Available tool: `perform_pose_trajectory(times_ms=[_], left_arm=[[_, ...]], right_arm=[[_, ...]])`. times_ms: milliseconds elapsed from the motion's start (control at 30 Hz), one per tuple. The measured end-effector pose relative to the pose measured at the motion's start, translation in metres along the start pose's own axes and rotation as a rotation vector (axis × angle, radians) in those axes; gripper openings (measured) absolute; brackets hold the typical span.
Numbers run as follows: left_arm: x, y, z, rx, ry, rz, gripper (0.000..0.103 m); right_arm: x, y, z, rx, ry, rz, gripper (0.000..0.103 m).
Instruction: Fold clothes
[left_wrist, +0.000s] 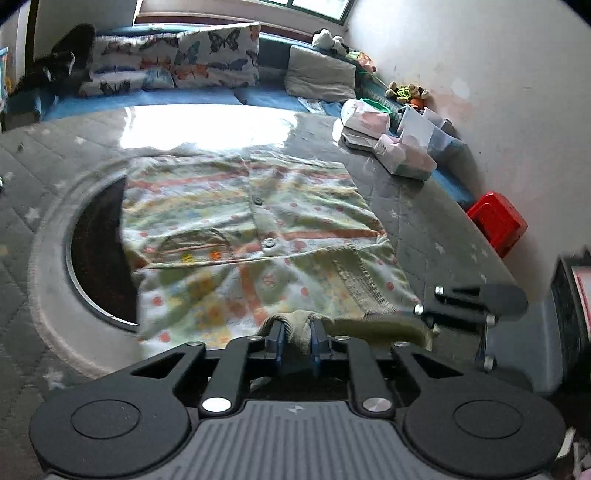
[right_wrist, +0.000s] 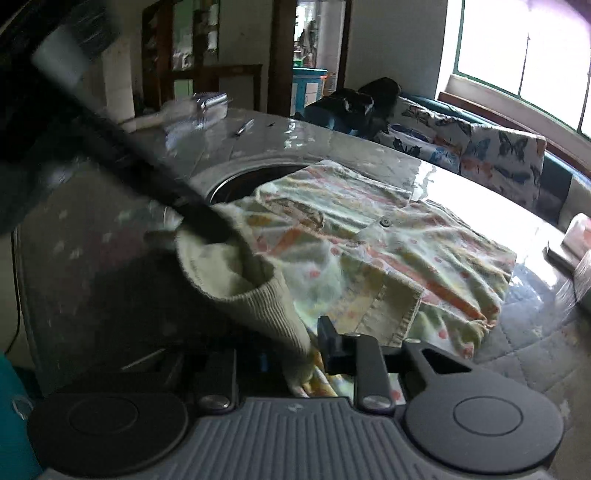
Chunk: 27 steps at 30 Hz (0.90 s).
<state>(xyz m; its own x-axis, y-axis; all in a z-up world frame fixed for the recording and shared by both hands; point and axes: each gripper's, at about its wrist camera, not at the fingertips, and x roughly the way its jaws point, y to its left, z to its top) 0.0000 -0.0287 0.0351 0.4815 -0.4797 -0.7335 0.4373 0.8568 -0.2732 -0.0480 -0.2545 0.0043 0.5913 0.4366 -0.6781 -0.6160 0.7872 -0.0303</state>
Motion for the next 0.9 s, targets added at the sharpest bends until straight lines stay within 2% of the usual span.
perform_pose_trajectory(times_ms=[33,67,100,267,500,567,667,767,900], left_arm=[[-0.006,0.001,-0.004,0.017,-0.011,0.01,0.026],[-0.011,0.003,-0.008,0.037,-0.025,0.024,0.039],[-0.017,0.004,-0.013,0.06,-0.04,0.041,0.046],[-0.023,0.003,-0.035,0.191,-0.073,0.136,0.053],[0.001,-0.002,-0.052,0.378,-0.091,0.26,0.056],[0.006,0.0,-0.055,0.402,-0.095,0.271,0.055],[0.008,0.0,-0.06,0.45,-0.119,0.297,0.042],[0.005,0.001,-0.064,0.488,-0.163,0.323,0.041],[0.002,0.004,-0.066,0.512,-0.183,0.309,0.015]], right_arm=[[0.0,-0.003,0.002,0.02,-0.003,0.009,0.019],[-0.001,-0.006,0.004,0.039,-0.005,0.018,0.018],[-0.002,-0.01,0.006,0.06,-0.009,0.025,0.017],[-0.003,-0.019,0.014,0.114,-0.029,0.024,0.016],[-0.006,-0.024,0.021,0.154,-0.051,0.019,0.015],[-0.007,-0.026,0.021,0.17,-0.062,0.012,0.014],[-0.008,-0.028,0.021,0.19,-0.069,0.008,0.013],[-0.009,-0.023,0.018,0.173,-0.065,0.006,0.011],[-0.012,-0.02,0.017,0.171,-0.075,0.004,0.009]])
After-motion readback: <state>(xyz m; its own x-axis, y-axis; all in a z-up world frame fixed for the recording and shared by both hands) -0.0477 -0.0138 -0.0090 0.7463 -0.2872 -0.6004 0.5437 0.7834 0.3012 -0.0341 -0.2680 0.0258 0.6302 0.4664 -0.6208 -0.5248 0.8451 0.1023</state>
